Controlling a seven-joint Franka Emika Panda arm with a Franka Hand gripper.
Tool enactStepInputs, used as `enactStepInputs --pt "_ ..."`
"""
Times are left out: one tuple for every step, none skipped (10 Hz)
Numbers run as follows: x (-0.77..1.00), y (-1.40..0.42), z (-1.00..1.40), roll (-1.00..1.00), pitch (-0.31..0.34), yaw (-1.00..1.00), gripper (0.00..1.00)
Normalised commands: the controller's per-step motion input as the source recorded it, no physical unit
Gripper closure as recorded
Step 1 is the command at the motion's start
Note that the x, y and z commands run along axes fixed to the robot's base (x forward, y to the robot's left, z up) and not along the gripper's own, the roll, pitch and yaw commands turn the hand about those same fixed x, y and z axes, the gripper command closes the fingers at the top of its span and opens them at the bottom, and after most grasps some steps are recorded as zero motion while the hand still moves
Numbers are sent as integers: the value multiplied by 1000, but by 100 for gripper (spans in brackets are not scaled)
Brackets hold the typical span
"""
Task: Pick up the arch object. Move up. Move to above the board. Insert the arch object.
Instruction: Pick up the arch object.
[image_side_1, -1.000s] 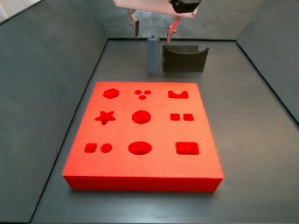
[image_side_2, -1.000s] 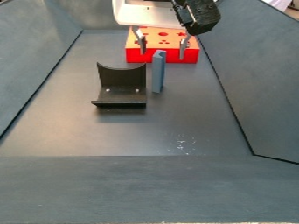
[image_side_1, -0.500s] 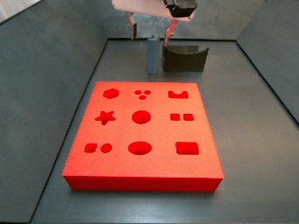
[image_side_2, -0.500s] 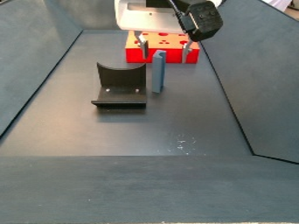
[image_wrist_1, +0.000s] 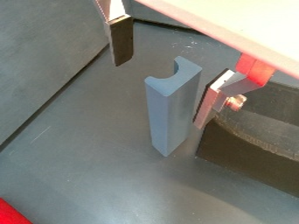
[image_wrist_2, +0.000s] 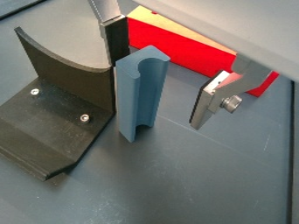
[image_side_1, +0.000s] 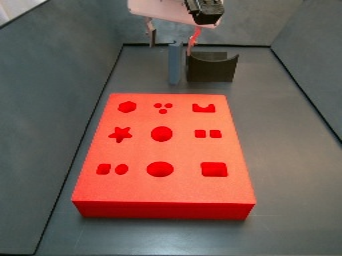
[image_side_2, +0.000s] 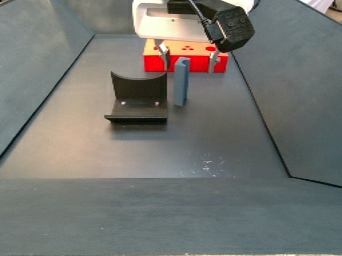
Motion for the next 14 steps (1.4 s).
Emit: enactStepInputs --pt "-29 0 -149 0 0 -46 0" --pt "-94 0 -146 1 0 -29 0" --pt "0 -31 -120 0 0 -26 0" --pt "0 0 -169 0 0 -40 0" --pt "0 0 -51 -31 0 -131 0" --pt "0 17 0 -66 -4 0 0" --pt "0 -9 0 23 3 0 0" --pt "0 0 0 0 0 0 0" --pt "0 0 0 0 0 0 100" --pt "0 0 0 0 0 0 100" --pt "0 0 0 0 0 0 100" --pt "0 0 0 0 0 0 100" --pt "0 0 0 0 0 0 100" --pt "0 0 0 0 0 0 100"
